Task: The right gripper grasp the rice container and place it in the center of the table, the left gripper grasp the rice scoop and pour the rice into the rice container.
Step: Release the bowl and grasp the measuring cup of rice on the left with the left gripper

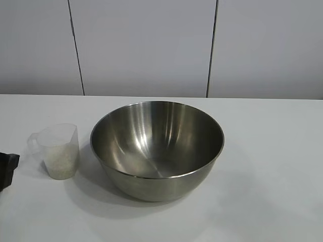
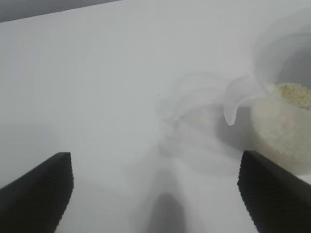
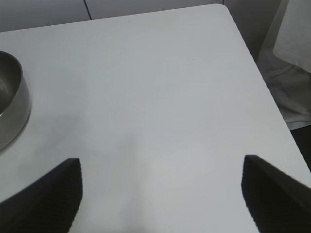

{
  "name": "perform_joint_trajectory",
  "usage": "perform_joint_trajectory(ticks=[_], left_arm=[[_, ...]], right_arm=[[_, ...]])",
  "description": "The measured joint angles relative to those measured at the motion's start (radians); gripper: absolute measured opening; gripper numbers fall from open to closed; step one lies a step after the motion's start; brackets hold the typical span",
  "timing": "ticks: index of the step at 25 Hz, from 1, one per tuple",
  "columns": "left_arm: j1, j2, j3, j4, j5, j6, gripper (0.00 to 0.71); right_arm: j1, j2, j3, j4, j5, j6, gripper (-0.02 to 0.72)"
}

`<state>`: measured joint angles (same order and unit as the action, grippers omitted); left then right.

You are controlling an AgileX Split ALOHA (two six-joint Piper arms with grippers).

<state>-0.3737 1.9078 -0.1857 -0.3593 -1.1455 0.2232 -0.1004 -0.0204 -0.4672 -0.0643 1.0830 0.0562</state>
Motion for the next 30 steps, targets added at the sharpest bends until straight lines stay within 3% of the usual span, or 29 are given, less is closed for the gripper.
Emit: perform_joint_trajectory(ticks=[7,13,22,30], left_arm=[[0.004,0.102,-0.069,0.005,-0.004,0.0,0.659],[0.046,0.159,-0.122,0.051,-0.006,0.0,0.659],[0.097,0.164,-0.19,0.093,-0.006,0.0,0.659],[0.102,0.164,-0.204,0.125,-0.006,-0.004,0.659]], right_arm=[[0.0,0.0,0.0,0.0,0.0,0.0,0.61],[0.0,0.0,0.0,0.0,0.0,0.0,0.61],[0.0,0.0,0.0,0.0,0.0,0.0,0.61],[0.0,0.0,0.0,0.0,0.0,0.0,0.61]])
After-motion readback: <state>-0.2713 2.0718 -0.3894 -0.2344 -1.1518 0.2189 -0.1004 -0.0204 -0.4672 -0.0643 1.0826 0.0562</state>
